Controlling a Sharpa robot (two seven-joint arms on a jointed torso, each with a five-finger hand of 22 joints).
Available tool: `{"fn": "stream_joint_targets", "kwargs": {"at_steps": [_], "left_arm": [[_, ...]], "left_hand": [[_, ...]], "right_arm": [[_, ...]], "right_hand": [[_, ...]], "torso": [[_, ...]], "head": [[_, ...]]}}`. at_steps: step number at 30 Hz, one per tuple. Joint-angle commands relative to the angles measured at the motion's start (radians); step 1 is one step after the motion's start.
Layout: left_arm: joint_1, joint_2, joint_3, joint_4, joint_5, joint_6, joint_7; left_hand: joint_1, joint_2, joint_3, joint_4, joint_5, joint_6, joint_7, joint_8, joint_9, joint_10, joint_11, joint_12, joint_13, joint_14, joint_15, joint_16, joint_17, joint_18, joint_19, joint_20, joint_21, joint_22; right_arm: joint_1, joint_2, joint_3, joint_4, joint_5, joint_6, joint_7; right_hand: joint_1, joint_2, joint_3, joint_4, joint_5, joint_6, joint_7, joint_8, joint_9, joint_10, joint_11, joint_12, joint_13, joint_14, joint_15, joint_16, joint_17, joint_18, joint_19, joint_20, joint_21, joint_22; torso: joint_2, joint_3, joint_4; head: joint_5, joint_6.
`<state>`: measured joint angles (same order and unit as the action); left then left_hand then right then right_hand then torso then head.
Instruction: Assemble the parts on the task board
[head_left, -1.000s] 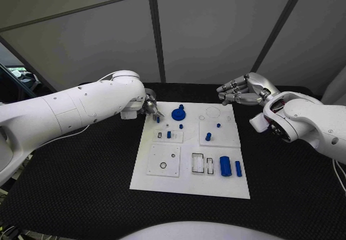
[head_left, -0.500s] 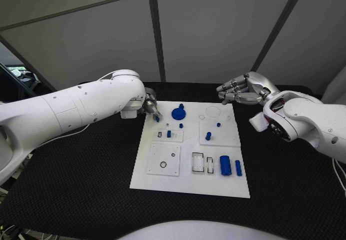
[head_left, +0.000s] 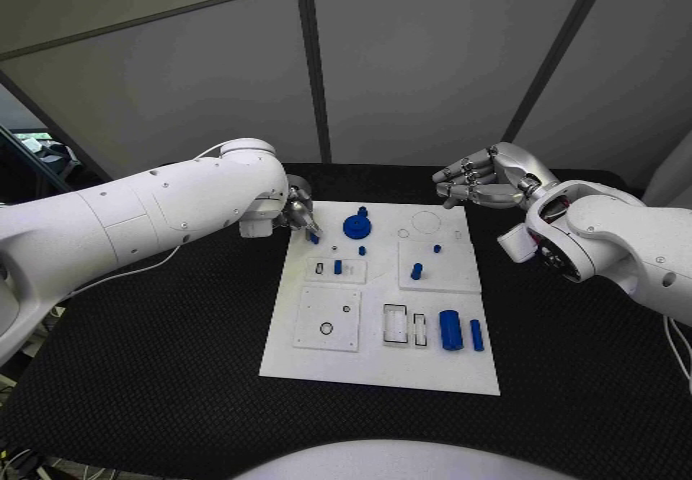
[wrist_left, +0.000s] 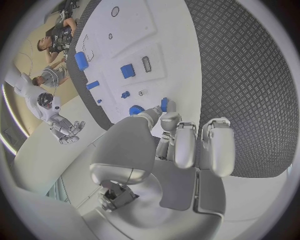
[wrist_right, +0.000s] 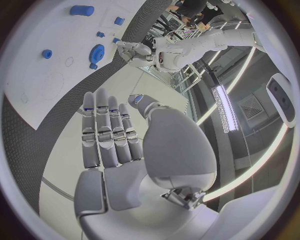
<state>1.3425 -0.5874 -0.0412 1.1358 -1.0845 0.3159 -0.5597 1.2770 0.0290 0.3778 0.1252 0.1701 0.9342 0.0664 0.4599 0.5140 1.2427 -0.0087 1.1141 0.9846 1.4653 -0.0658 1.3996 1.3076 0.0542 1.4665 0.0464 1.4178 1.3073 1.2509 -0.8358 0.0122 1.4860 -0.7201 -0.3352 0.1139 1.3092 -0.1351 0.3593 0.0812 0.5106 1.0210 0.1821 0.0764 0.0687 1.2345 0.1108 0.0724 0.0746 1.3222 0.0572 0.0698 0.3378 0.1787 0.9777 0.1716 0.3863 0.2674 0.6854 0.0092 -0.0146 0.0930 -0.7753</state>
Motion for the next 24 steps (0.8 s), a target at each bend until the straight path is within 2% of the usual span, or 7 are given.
{"fn": "stream_joint_targets", "kwargs": {"at_steps": [1,7,15,20,21,24], "left_arm": [[0.001,-0.016,0.0,0.022,0.036,-0.031,0.013],[0.001,-0.076,0.002,0.11,0.052,-0.109,0.008],[-0.002,-0.174,0.003,0.266,0.058,-0.198,0.002],[-0.012,-0.213,0.002,0.335,0.054,-0.254,-0.004],[-0.016,-0.219,0.002,0.348,0.052,-0.262,-0.006],[-0.026,-0.23,0.002,0.377,0.047,-0.276,-0.012]], "left_hand": [[-0.011,-0.009,0.075,-0.061,0.002,0.008,0.0,0.009,0.009,0.009,0.002,-0.005,0.0,0.062,-0.001,0.006,0.121,-0.011,0.024,-0.005,0.003,0.084],[-0.034,-0.029,0.135,-0.077,0.002,0.008,-0.001,0.022,0.037,0.02,0.0,0.0,0.005,0.064,-0.002,0.01,0.125,-0.011,0.026,-0.006,0.005,0.087],[-0.062,-0.068,0.22,-0.102,0.002,0.006,-0.003,0.038,0.072,0.035,-0.004,0.001,0.008,0.065,-0.005,0.012,0.126,-0.013,0.031,-0.009,0.01,0.096],[-0.075,-0.087,0.265,-0.114,0.002,0.008,-0.006,0.046,0.088,0.048,-0.006,0.008,0.017,0.065,-0.008,0.013,0.127,-0.015,0.036,-0.011,0.017,0.105],[-0.076,-0.088,0.268,-0.115,0.002,0.009,-0.006,0.046,0.089,0.048,-0.006,0.008,0.017,0.065,-0.009,0.013,0.127,-0.015,0.036,-0.012,0.017,0.106],[-0.082,-0.093,0.279,-0.117,0.002,0.009,-0.007,0.048,0.094,0.051,-0.007,0.009,0.018,0.065,-0.009,0.013,0.127,-0.015,0.037,-0.012,0.018,0.107]], "right_arm": [[0.002,0.0,0.001,-0.001,-0.001,0.006,0.007],[0.002,-0.001,0.001,-0.002,-0.001,0.006,0.007],[0.002,-0.004,0.001,-0.003,-0.001,0.005,0.007],[0.002,-0.004,0.001,-0.004,-0.001,0.005,0.006],[0.002,-0.003,0.001,-0.004,-0.001,0.006,0.006],[0.002,-0.003,0.001,-0.005,-0.001,0.006,0.006]], "right_hand": [[-0.006,0.004,0.0,0.005,0.003,0.0,0.008,-0.003,0.0,0.001,0.006,-0.003,-0.002,0.002,0.003,-0.004,-0.002,0.003,0.008,0.002,-0.005,-0.001],[-0.007,0.005,0.0,0.006,0.003,0.0,0.008,-0.002,0.0,0.001,0.007,-0.003,-0.002,0.002,0.003,-0.004,-0.002,0.003,0.008,0.002,-0.005,-0.001],[-0.009,0.005,0.0,0.007,0.004,0.0,0.008,-0.002,0.0,0.001,0.007,-0.003,-0.002,0.003,0.004,-0.004,-0.002,0.003,0.008,0.002,-0.006,-0.002],[-0.009,0.005,0.0,0.007,0.004,0.0,0.008,-0.002,0.0,0.001,0.007,-0.003,-0.002,0.003,0.004,-0.004,-0.002,0.003,0.008,0.002,-0.006,-0.002],[-0.009,0.005,0.0,0.007,0.004,0.0,0.008,-0.002,0.0,0.001,0.007,-0.003,-0.002,0.003,0.004,-0.004,-0.002,0.003,0.008,0.002,-0.006,-0.002],[-0.009,0.005,0.0,0.007,0.004,0.0,0.008,-0.002,0.0,0.001,0.007,-0.003,-0.002,0.003,0.004,-0.004,-0.002,0.003,0.008,0.002,-0.006,-0.002]], "torso": [[-0.001,-0.0001,0.001],[-0.002,0.0,0.0031],[-0.002,0.0005,0.0044],[-0.002,0.0005,0.0054],[-0.001,0.0002,0.0032],[-0.001,-0.0001,0.0016]], "head": [[0.0,0.0],[0.001,-0.001],[0.008,-0.003],[0.012,-0.005],[0.015,-0.004],[0.017,-0.005]]}}
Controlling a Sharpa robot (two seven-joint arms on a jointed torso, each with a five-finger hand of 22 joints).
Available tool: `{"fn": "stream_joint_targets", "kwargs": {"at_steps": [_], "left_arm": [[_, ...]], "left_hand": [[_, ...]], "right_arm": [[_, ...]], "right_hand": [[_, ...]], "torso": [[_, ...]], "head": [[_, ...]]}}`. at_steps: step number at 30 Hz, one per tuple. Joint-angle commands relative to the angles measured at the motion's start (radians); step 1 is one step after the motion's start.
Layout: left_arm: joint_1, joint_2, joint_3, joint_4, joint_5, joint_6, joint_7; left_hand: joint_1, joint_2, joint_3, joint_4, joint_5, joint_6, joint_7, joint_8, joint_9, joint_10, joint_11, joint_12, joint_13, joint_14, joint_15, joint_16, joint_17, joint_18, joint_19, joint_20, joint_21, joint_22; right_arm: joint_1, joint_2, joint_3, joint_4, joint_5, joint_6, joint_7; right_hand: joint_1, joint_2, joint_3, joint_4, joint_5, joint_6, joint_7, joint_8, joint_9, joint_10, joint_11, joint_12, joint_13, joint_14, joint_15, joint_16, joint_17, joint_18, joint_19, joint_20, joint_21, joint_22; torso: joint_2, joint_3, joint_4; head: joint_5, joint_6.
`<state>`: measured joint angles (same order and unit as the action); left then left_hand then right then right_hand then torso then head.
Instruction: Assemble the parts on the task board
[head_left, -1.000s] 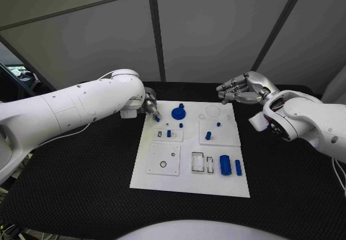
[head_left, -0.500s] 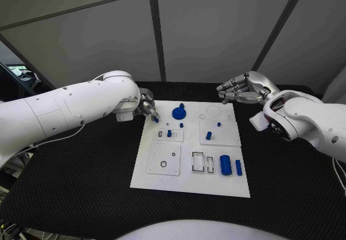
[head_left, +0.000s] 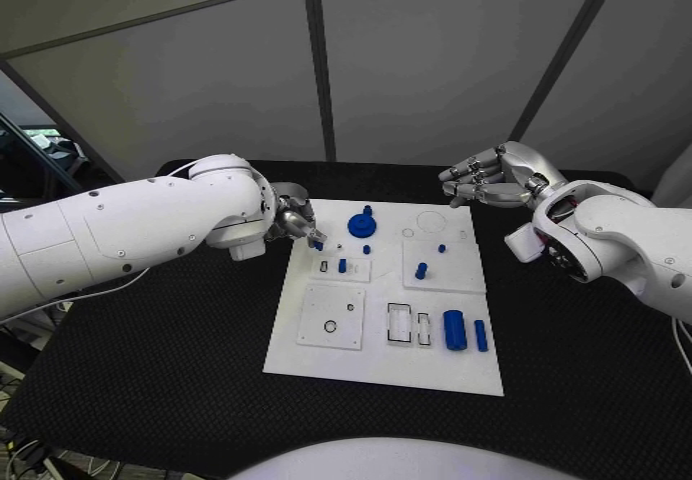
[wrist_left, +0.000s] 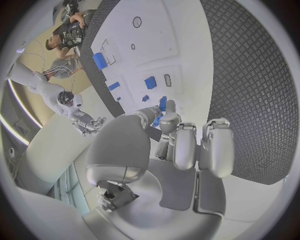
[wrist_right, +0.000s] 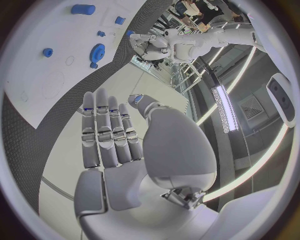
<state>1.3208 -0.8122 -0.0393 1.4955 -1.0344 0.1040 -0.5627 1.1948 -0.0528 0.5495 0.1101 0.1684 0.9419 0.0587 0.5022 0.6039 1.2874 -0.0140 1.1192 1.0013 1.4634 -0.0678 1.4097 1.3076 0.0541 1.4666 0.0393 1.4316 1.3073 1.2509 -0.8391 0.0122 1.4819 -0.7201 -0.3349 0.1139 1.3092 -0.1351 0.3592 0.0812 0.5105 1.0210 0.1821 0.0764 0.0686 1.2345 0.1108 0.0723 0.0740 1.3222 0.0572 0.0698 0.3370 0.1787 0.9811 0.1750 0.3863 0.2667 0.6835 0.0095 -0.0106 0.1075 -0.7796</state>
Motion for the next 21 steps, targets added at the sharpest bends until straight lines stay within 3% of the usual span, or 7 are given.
{"fn": "stream_joint_targets", "kwargs": {"at_steps": [1,9,21], "left_arm": [[-0.008,-0.007,0.0,0.027,-0.008,-0.067,-0.012],[-0.032,-0.014,-0.001,0.066,-0.05,-0.071,-0.034],[-0.052,-0.009,-0.002,0.069,-0.084,-0.057,-0.047]], "left_hand": [[0.0,-0.012,0.109,-0.102,0.003,0.002,0.001,0.006,0.004,0.007,-0.002,0.004,0.001,0.067,-0.007,0.003,0.127,-0.015,0.037,-0.005,0.004,0.107],[-0.005,-0.017,0.121,-0.105,0.003,0.003,0.0,0.008,0.009,0.008,-0.002,0.002,-0.001,0.067,-0.008,0.003,0.127,-0.015,0.036,-0.006,0.003,0.106],[-0.01,-0.023,0.135,-0.109,0.003,0.004,-0.001,0.011,0.015,0.01,-0.003,0.002,0.0,0.067,-0.009,0.003,0.127,-0.015,0.037,-0.007,0.003,0.107]], "right_arm": [[0.002,0.001,0.001,-0.001,-0.001,0.006,0.006],[0.002,0.0,0.001,-0.001,-0.001,0.007,0.006],[0.002,0.0,0.001,-0.001,-0.001,0.008,0.006]], "right_hand": [[-0.009,0.005,0.0,0.007,0.004,0.0,0.008,-0.002,0.0,0.001,0.007,-0.003,-0.001,0.003,0.004,-0.004,-0.001,0.003,0.005,-0.001,-0.006,-0.001],[-0.01,0.005,0.0,0.008,0.004,0.0,0.008,-0.002,0.0,0.001,0.007,-0.003,-0.001,0.003,0.004,-0.004,-0.001,0.003,0.005,-0.001,-0.006,-0.001],[-0.01,0.005,0.0,0.008,0.004,0.0,0.008,-0.002,0.0,0.001,0.007,-0.003,-0.001,0.003,0.004,-0.004,-0.001,0.003,0.005,-0.001,-0.006,-0.001]], "torso": [[0.002,-0.0006,-0.0031],[0.002,-0.0006,-0.004],[0.002,-0.0006,-0.0027]], "head": [[0.002,-0.001],[0.002,-0.003],[0.001,-0.006]]}}
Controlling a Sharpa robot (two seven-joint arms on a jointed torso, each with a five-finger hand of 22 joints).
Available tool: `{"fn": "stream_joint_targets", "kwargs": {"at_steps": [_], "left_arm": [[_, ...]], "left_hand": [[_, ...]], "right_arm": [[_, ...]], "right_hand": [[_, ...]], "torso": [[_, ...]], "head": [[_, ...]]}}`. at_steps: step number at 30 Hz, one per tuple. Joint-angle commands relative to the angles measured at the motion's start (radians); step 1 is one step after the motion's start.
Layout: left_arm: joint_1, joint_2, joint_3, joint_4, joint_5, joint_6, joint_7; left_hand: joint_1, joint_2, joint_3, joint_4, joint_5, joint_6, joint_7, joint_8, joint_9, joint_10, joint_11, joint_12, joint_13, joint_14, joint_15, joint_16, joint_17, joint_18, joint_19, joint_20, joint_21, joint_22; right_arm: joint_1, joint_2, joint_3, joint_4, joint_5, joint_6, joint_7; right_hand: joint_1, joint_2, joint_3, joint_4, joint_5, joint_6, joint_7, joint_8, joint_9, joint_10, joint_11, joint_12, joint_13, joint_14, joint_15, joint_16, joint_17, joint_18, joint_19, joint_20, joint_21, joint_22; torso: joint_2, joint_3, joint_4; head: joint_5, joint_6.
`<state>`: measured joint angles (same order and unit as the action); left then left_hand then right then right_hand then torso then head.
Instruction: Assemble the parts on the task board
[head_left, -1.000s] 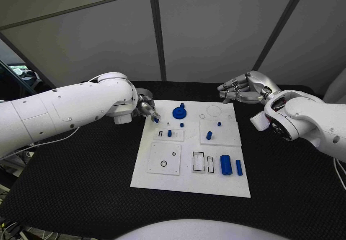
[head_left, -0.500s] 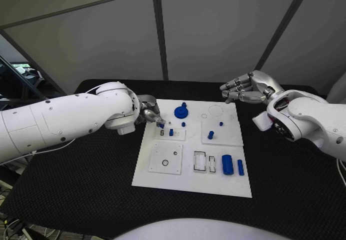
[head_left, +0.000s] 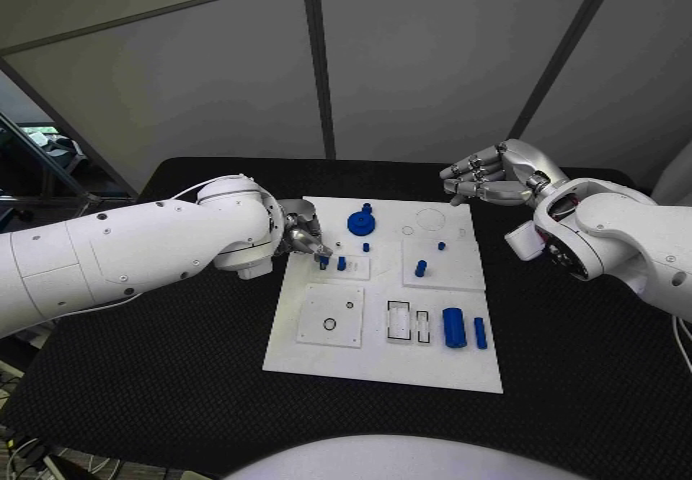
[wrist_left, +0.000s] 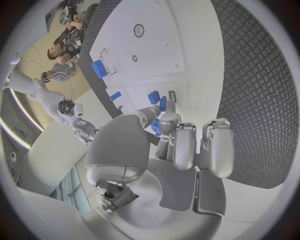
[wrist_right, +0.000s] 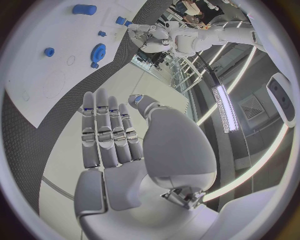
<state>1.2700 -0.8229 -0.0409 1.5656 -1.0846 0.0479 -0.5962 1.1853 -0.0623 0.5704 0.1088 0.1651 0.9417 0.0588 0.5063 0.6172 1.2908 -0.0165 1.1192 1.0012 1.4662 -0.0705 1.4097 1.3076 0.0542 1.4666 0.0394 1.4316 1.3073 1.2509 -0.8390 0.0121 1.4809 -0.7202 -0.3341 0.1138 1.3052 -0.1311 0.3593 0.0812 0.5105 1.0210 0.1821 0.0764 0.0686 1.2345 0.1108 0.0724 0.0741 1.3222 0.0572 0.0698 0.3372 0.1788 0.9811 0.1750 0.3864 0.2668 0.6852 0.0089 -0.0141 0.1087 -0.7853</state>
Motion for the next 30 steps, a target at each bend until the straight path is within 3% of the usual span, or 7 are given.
{"fn": "stream_joint_targets", "kwargs": {"at_steps": [1,30], "left_arm": [[-0.002,0.003,0.0,-0.002,-0.038,0.0,-0.014],[-0.016,0.012,-0.001,-0.019,-0.085,0.044,-0.018]], "left_hand": [[-0.001,-0.013,0.114,-0.108,0.006,0.004,-0.001,0.007,0.001,0.007,-0.001,0.002,0.001,0.064,-0.006,0.003,0.127,-0.015,0.037,-0.007,0.003,0.107],[-0.007,-0.019,0.129,-0.112,0.006,0.005,-0.002,0.01,0.008,0.009,-0.002,0.001,0.001,0.064,-0.007,0.003,0.127,-0.015,0.037,-0.008,0.003,0.107]], "right_arm": [[0.002,0.0,0.001,0.0,-0.001,0.007,0.006],[0.002,0.001,0.001,0.0,-0.001,0.01,0.007]], "right_hand": [[-0.006,0.001,0.0,0.008,0.004,0.0,0.008,-0.002,0.0,0.001,0.007,-0.003,-0.002,0.003,0.004,-0.004,-0.002,0.003,0.005,-0.001,-0.006,-0.001],[-0.006,0.001,0.0,0.008,0.004,0.0,0.008,-0.002,0.0,0.001,0.007,-0.003,-0.002,0.003,0.004,-0.004,-0.002,0.003,0.005,-0.001,-0.006,-0.001]], "torso": [[0.0,-0.0003,0.0004],[-0.001,0.0003,0.0005]], "head": [[0.0,0.0],[-0.001,-0.006]]}}
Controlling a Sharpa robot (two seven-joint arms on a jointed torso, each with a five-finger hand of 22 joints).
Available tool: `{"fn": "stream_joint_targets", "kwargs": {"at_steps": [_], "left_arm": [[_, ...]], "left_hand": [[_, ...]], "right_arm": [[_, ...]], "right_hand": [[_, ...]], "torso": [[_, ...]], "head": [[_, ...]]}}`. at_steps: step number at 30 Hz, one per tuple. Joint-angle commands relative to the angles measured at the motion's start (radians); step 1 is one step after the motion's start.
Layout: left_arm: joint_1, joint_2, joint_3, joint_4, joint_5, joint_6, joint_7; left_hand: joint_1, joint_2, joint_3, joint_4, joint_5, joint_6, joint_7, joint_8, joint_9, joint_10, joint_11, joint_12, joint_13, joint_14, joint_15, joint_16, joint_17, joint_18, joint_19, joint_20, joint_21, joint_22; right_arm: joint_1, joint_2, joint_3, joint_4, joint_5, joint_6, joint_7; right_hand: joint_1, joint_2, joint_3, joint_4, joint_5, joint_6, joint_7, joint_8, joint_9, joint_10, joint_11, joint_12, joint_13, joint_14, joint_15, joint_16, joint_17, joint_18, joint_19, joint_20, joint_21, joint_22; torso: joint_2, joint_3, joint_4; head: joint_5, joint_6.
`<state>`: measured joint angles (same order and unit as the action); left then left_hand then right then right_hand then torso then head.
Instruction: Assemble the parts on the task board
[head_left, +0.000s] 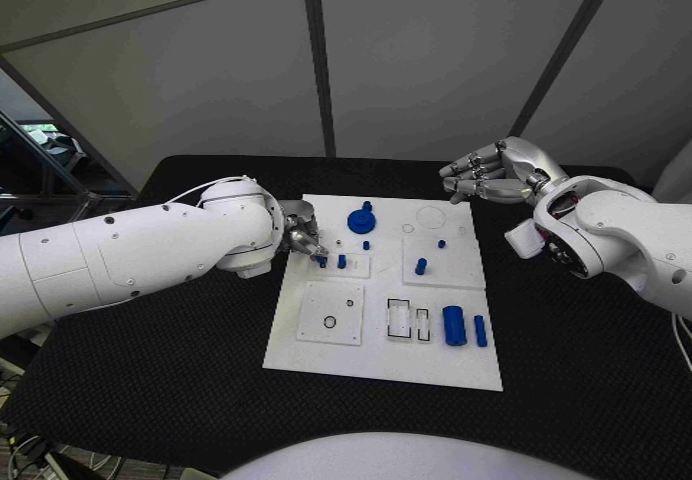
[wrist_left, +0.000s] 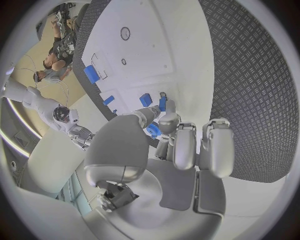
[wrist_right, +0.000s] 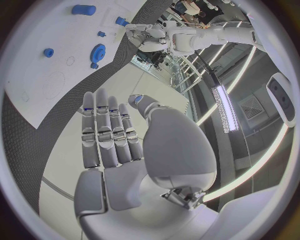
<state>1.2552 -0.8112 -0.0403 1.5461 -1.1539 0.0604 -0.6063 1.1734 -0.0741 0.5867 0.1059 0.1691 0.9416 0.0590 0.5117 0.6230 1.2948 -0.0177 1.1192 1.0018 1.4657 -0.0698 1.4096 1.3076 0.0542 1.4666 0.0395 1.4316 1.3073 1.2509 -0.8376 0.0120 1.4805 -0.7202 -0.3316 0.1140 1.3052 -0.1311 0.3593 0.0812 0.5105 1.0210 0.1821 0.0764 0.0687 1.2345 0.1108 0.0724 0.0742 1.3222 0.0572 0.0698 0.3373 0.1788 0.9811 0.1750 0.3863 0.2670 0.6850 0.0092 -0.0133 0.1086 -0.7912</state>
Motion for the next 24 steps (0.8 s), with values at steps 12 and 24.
{"fn": "stream_joint_targets", "kwargs": {"at_steps": [12,24], "left_arm": [[-0.002,0.0,-0.001,0.003,-0.015,0.054,-0.009],[-0.002,0.003,-0.001,0.004,-0.015,0.058,-0.005]], "left_hand": [[0.004,-0.008,0.114,-0.109,0.002,0.005,-0.002,0.005,0.003,0.004,-0.001,-0.001,-0.002,0.065,-0.008,0.003,0.127,-0.015,0.036,-0.008,0.002,0.106],[0.004,-0.009,0.115,-0.109,0.002,0.005,-0.002,0.005,0.003,0.004,-0.001,-0.001,-0.002,0.065,-0.008,0.003,0.127,-0.015,0.036,-0.008,0.002,0.106]], "right_arm": [[0.002,0.002,0.001,0.0,0.0,0.009,0.008],[0.002,0.002,0.001,-0.002,0.0,0.01,0.007]], "right_hand": [[-0.006,0.002,0.001,0.009,0.006,0.0,0.008,-0.002,0.0,0.001,0.007,-0.003,-0.002,0.003,0.004,-0.004,-0.002,0.003,0.006,-0.001,-0.007,-0.002],[-0.007,0.002,0.001,0.009,0.007,0.0,0.008,-0.002,0.0,0.001,0.007,-0.003,-0.002,0.003,0.004,-0.004,-0.002,0.003,0.006,-0.001,-0.007,-0.002]], "torso": [[0.0,0.0003,-0.0006],[0.0,-0.0003,-0.0005]], "head": [[0.001,0.001],[0.002,-0.002]]}}
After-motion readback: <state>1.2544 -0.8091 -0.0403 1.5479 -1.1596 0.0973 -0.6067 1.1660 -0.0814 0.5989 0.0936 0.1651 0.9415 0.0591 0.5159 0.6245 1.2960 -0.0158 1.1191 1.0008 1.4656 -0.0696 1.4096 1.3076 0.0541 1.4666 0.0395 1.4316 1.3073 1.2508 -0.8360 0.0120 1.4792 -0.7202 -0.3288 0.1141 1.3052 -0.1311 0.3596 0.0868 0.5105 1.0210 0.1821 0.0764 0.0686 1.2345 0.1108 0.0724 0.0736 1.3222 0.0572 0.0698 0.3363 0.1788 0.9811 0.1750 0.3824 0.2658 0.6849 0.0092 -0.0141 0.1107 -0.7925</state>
